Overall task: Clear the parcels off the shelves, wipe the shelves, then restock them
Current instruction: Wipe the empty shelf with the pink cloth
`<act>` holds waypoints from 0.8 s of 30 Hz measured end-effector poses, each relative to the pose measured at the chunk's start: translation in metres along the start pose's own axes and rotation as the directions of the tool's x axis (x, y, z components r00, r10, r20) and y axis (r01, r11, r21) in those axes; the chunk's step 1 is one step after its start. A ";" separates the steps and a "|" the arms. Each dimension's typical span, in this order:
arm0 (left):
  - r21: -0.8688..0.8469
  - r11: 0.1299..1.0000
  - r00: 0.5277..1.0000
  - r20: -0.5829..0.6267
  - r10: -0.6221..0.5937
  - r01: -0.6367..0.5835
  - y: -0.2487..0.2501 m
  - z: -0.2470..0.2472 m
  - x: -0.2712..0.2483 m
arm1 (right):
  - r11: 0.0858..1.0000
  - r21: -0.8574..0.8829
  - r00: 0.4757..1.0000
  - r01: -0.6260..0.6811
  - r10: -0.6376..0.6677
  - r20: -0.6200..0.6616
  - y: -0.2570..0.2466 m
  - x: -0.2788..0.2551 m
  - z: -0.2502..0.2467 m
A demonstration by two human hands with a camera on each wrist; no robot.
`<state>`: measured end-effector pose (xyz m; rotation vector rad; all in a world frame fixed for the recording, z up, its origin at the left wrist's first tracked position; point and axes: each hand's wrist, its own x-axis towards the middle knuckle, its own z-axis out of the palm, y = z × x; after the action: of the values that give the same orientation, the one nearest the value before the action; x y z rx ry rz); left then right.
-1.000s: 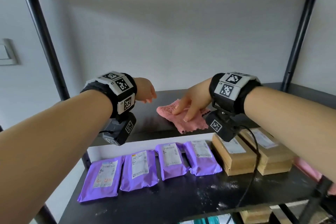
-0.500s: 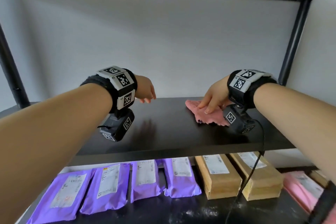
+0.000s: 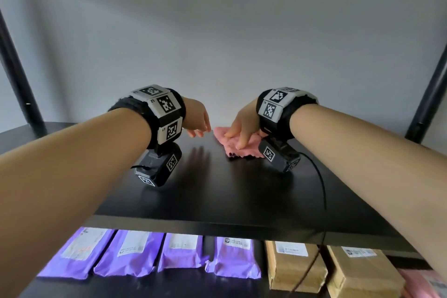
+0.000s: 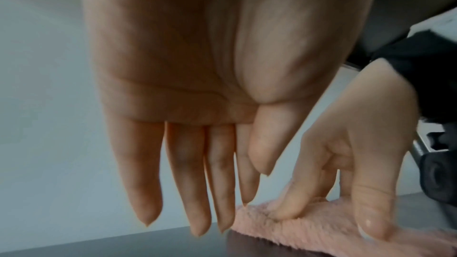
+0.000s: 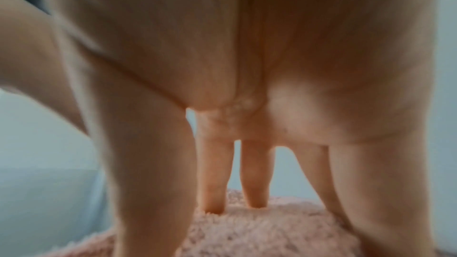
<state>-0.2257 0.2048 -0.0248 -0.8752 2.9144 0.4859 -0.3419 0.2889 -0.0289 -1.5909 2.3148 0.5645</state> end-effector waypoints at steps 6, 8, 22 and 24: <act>0.022 1.000 1.000 0.015 -0.009 0.008 0.008 0.002 -0.007 | 0.999 0.032 0.999 0.033 -0.033 -0.011 -0.002 -0.020 0.003; -0.001 1.000 1.000 0.019 0.014 -0.014 0.014 0.001 -0.010 | 1.000 0.031 1.000 -0.001 0.001 0.005 0.008 -0.036 0.010; 0.010 0.986 0.981 0.101 0.164 -0.165 0.020 0.019 -0.069 | 0.884 0.391 0.964 -0.256 0.265 0.032 0.026 -0.121 0.059; 0.037 0.980 0.976 0.099 0.192 -0.196 0.020 0.024 -0.081 | 0.887 0.376 0.960 -0.268 0.279 0.026 0.016 -0.134 0.065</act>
<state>-0.1691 0.2707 -0.0303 -0.5478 2.9243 0.4552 -0.3084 0.4348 -0.0261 -1.1117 2.4993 0.1333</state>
